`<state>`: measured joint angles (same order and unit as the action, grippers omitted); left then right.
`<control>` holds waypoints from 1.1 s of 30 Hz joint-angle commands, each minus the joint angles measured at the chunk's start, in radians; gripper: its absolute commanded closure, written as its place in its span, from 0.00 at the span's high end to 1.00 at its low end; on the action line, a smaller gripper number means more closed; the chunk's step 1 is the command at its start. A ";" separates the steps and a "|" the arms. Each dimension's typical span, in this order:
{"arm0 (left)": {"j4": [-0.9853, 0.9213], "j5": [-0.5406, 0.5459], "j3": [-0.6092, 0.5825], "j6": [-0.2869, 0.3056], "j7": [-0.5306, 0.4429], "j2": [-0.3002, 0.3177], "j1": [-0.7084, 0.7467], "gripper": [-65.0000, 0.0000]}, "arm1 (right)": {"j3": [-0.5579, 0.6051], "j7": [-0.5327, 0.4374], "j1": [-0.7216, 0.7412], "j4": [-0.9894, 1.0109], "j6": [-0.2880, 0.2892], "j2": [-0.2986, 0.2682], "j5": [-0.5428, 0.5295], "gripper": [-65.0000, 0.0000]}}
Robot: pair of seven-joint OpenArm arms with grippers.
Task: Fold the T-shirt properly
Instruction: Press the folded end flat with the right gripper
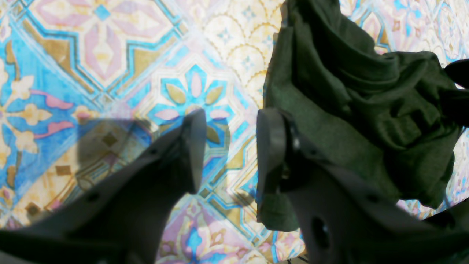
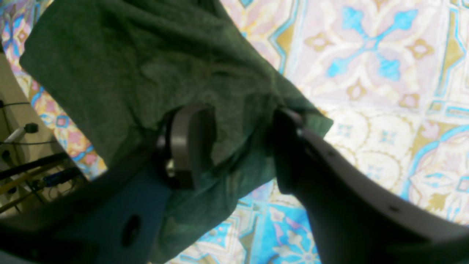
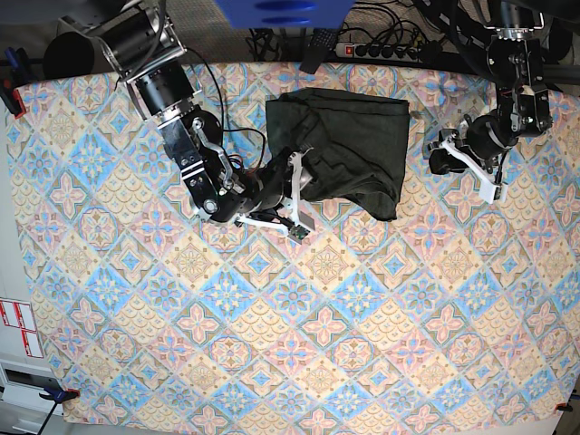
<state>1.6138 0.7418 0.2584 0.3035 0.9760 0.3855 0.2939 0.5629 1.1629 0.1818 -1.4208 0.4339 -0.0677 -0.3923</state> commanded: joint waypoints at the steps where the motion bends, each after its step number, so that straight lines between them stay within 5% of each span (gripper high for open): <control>1: 0.018 0.017 0.006 0.004 -0.016 0.016 -0.006 0.35 | 0.001 -0.014 0.018 -0.010 0.003 0.004 -0.017 0.45; 14: 0.018 0.017 0.006 0.006 -0.016 0.016 -0.006 0.35 | -0.004 -0.014 0.017 0.015 0.004 0.006 -0.060 0.09; 20: 0.018 0.017 0.006 0.006 -0.016 0.016 -0.006 0.35 | 0.009 -0.011 0.017 -0.105 0.006 0.004 -0.193 0.07; 33: 0.018 0.011 0.008 0.006 -0.018 0.022 -0.008 0.35 | 0.449 0.021 0.126 -0.317 0.009 -0.004 -0.196 0.07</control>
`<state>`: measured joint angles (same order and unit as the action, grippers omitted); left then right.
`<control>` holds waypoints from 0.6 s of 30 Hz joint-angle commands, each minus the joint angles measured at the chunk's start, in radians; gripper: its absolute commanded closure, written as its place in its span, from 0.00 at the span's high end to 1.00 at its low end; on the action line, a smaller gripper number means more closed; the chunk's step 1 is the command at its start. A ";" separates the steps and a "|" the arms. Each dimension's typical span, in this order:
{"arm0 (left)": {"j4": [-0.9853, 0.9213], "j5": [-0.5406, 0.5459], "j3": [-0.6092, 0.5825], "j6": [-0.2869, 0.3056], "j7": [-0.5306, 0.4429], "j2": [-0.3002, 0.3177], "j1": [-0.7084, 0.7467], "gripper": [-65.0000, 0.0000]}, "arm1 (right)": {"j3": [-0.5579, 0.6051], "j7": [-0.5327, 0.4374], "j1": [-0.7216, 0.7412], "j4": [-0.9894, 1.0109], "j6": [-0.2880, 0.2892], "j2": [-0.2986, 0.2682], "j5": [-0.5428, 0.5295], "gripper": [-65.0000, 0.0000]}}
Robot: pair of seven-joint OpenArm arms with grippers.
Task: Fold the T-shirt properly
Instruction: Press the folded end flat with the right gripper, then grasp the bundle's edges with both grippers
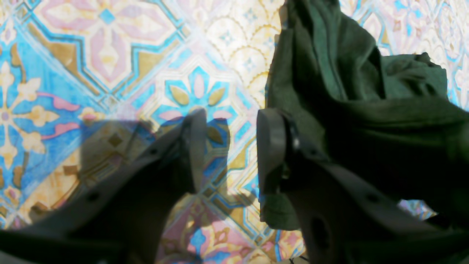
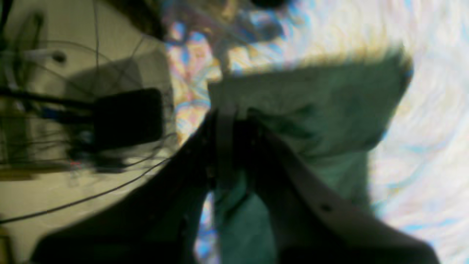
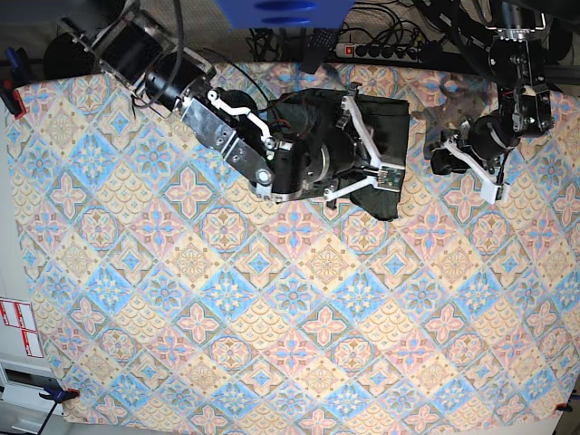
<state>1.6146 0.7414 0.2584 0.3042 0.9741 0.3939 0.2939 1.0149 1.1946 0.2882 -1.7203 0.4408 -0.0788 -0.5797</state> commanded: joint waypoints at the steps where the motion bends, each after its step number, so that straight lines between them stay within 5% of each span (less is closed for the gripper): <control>1: 0.017 0.011 0.008 0.005 -0.016 0.013 -0.008 0.35 | 0.028 0.005 0.033 -0.017 0.002 0.007 -0.009 0.07; 5: 0.019 0.013 0.008 0.005 -0.017 0.012 -0.008 0.35 | 0.118 0.014 0.084 -0.011 0.002 0.012 -0.009 0.09; 12: 0.022 0.014 0.011 0.005 -0.017 0.013 -0.014 0.35 | 0.120 0.014 0.084 -0.017 -0.001 0.010 -0.009 0.27; 18: 0.122 0.017 0.012 0.003 -0.013 0.012 -0.034 0.35 | 0.022 0.014 0.084 -0.020 -0.001 0.007 -0.007 0.28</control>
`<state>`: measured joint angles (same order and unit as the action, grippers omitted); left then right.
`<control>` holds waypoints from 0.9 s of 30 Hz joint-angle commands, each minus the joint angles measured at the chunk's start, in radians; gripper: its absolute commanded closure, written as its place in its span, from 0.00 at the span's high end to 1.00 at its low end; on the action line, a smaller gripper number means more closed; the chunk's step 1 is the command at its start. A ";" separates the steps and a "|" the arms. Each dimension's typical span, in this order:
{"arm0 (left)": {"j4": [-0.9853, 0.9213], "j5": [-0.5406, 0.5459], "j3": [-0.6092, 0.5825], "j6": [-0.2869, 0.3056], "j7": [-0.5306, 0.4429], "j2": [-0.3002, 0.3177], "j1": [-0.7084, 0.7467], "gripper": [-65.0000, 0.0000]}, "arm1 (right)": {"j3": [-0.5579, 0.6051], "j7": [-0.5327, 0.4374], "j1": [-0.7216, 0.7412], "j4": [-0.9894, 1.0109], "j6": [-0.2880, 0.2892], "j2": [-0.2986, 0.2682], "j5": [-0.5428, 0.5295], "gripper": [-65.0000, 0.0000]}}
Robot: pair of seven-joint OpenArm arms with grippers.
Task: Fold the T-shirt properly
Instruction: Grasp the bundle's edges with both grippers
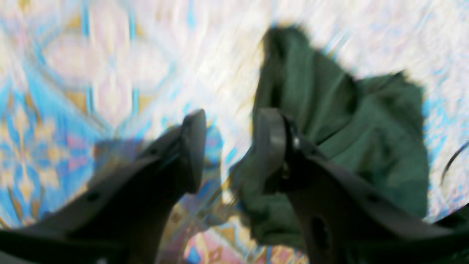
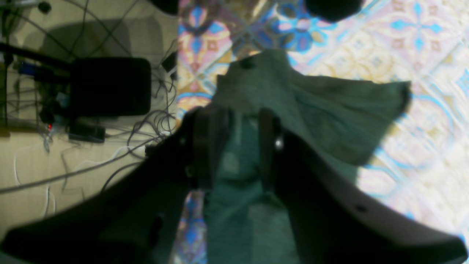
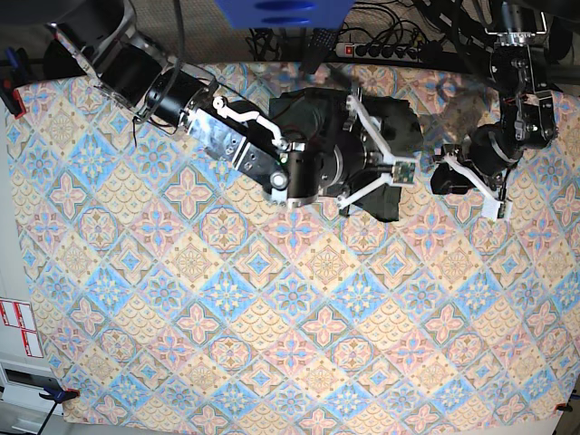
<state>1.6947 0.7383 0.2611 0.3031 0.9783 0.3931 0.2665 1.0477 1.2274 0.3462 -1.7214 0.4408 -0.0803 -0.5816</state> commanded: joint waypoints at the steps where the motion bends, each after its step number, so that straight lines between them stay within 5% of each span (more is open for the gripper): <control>1: 0.064 0.020 0.010 0.005 -0.017 0.010 -0.008 0.35 | -0.051 -0.019 0.020 -0.018 -0.003 0.003 -0.004 0.28; 13: 0.083 0.010 -0.193 0.000 -0.022 -0.033 -0.022 0.35 | -0.363 -0.093 -0.105 -0.021 -0.003 -0.160 0.058 0.28; 27: -0.103 0.010 -0.204 0.000 -0.020 -0.032 0.069 0.28 | -0.421 -0.100 -0.183 -0.021 -0.003 -0.180 0.064 0.28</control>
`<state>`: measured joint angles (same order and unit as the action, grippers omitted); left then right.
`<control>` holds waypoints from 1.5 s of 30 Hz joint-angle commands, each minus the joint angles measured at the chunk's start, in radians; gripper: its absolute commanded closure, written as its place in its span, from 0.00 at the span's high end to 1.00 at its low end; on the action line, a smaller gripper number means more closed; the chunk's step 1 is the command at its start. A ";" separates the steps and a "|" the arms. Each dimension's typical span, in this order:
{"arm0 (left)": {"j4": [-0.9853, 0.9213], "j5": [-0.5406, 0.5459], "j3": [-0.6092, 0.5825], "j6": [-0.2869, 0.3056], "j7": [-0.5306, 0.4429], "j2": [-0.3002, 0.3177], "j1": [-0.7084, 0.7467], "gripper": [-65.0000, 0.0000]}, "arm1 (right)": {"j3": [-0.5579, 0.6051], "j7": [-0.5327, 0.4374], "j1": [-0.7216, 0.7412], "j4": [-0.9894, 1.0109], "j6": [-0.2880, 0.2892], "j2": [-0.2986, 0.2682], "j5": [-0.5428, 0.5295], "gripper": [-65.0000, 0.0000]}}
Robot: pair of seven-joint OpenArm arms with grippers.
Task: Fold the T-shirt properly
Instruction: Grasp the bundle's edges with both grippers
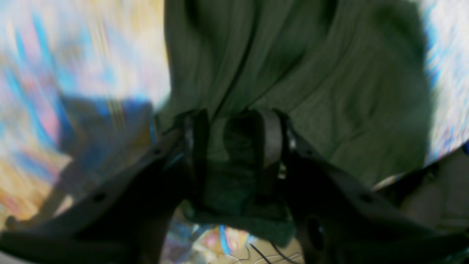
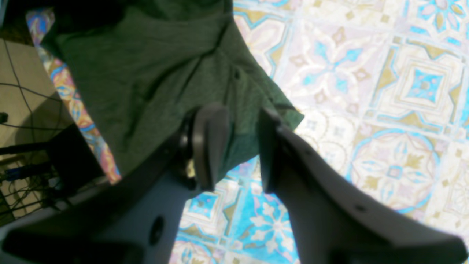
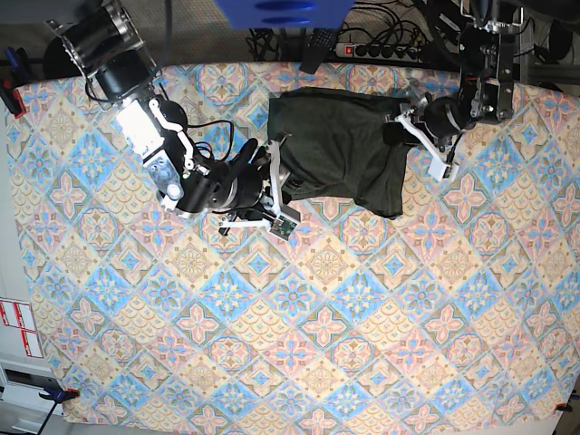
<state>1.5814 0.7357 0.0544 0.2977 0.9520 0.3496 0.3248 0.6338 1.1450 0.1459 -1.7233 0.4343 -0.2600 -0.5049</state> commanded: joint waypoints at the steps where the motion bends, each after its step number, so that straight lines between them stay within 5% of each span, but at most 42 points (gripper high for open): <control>1: 0.010 0.012 0.003 0.005 0.006 0.012 0.023 0.28 | -0.007 -0.018 0.017 -0.019 0.004 0.000 -0.013 0.28; 12: 0.067 0.015 0.012 0.005 0.005 0.016 0.135 0.27 | -0.004 -0.018 0.019 -0.019 0.004 0.000 -0.013 0.28; 19: 0.218 0.015 0.012 0.005 0.005 0.042 0.210 0.27 | 0.002 -0.066 0.024 0.007 0.004 0.008 -0.013 0.08; 26: 0.284 0.014 0.005 0.005 0.011 0.041 0.214 0.00 | 0.071 -0.101 0.099 0.108 0.004 0.029 -0.013 0.00; 28: 0.287 0.014 0.005 0.005 0.011 0.041 0.214 0.00 | 0.111 -0.101 0.123 0.113 0.004 0.029 -0.011 0.00; 35: 0.293 0.022 0.003 0.005 0.011 0.039 0.214 0.00 | 0.222 -0.096 0.182 0.185 0.004 0.141 -0.011 0.00; 42: 0.294 0.014 0.002 0.005 0.011 0.036 0.216 0.00 | 0.375 -0.102 0.251 0.312 0.004 0.159 -0.010 0.00; 45: 0.291 0.012 0.002 0.005 0.011 0.036 0.214 0.00 | 0.407 -0.102 0.260 0.392 0.004 0.225 -0.010 0.00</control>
<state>1.8587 0.7349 0.0536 0.2958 0.9733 0.3798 0.5381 1.0374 1.0676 0.3874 -1.3087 0.4297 -0.0616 -0.4862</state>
